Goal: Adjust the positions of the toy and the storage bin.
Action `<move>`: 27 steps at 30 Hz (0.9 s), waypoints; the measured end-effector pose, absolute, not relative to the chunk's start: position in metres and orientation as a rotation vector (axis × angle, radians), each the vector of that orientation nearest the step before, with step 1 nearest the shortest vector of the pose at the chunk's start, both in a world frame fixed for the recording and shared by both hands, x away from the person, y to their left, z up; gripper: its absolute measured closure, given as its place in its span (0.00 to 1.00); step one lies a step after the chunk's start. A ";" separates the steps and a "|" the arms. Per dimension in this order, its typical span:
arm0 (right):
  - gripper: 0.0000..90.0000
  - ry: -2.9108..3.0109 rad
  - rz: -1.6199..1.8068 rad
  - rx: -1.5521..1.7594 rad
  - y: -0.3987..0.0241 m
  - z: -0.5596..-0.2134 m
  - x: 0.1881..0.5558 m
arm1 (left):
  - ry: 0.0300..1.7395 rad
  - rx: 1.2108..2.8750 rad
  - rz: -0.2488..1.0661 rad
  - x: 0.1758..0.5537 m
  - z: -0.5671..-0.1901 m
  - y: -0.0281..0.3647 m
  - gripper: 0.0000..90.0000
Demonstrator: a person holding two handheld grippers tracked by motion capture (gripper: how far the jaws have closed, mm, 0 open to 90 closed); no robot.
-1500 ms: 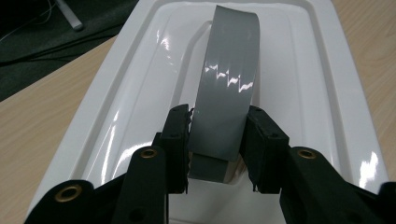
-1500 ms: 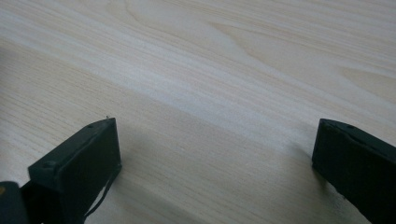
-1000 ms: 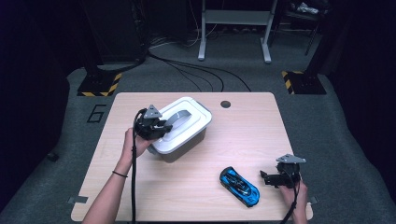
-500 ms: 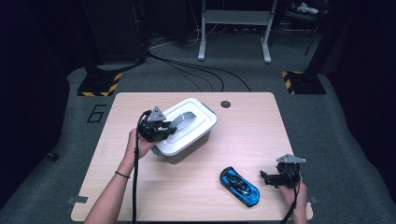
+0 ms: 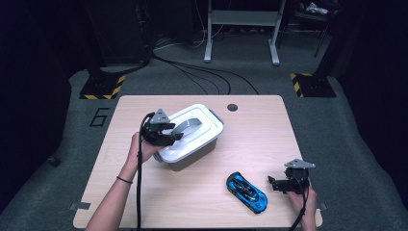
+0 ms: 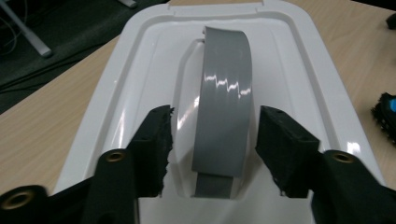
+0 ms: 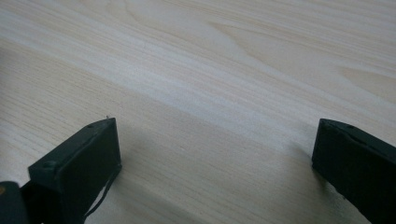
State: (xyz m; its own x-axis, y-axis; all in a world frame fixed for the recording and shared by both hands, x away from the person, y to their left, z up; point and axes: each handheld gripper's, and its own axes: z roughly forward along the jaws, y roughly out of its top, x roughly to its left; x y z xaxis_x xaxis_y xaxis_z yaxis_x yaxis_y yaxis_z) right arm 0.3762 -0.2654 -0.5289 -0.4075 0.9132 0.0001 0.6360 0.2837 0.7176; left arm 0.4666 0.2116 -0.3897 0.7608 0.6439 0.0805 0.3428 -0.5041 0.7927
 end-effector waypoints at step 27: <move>0.00 2.146 0.908 1.393 -0.265 -0.529 0.376 | 0.458 2.270 0.518 0.474 -0.377 0.179 0.74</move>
State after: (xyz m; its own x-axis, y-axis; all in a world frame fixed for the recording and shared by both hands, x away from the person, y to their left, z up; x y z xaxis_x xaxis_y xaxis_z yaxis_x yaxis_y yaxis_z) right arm 0.3762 -0.2654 -0.5289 -0.4076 0.9132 0.0004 0.6361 0.2836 0.7176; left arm 0.4737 0.1792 -0.3767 0.8540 0.4690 0.2251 0.1656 -0.6551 0.7371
